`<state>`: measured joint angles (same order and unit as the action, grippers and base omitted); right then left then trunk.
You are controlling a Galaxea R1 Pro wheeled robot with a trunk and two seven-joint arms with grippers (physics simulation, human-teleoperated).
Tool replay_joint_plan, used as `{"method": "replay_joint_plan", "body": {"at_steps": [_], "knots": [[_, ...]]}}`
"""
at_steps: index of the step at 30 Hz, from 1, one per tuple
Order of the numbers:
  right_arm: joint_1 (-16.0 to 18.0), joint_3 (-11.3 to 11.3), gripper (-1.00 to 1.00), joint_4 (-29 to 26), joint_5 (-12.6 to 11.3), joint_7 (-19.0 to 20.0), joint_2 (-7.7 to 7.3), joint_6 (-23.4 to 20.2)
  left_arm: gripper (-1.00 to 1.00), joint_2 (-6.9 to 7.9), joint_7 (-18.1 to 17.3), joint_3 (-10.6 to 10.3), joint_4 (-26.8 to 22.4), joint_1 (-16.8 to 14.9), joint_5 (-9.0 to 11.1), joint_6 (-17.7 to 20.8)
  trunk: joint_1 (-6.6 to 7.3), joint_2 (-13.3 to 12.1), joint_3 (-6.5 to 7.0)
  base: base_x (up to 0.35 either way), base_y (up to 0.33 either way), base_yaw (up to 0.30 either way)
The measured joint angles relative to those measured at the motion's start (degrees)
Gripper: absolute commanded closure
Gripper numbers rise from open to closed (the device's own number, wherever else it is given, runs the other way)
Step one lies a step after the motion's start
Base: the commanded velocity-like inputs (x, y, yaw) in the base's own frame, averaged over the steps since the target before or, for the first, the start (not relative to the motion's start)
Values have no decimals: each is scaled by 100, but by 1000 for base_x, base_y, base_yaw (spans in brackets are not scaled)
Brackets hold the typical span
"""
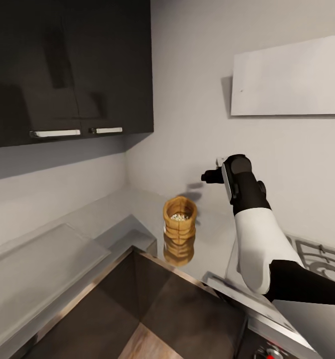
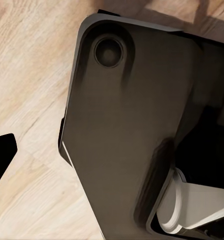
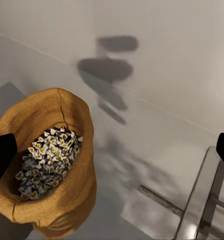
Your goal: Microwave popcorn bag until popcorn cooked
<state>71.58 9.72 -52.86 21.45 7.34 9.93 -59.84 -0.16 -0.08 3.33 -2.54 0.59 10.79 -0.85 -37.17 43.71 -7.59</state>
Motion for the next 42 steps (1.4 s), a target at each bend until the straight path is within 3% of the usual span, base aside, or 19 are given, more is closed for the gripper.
{"method": "replay_joint_plan", "body": {"at_steps": [8,15,42], "knots": [[0,-9,-100,198,-1,5,0,0,-100,0,0,6,0,0,3,-7,-2,0,0,18,3,0],[0,-19,-100,819,-5,1,0,0,-100,0,0,44,0,0,23,-7,-2,0,0,0,0,0],[0,12,-100,783,47,-135,-1,0,-100,0,0,8,0,0,26,-4,-1,0,0,39,49,0]]}}
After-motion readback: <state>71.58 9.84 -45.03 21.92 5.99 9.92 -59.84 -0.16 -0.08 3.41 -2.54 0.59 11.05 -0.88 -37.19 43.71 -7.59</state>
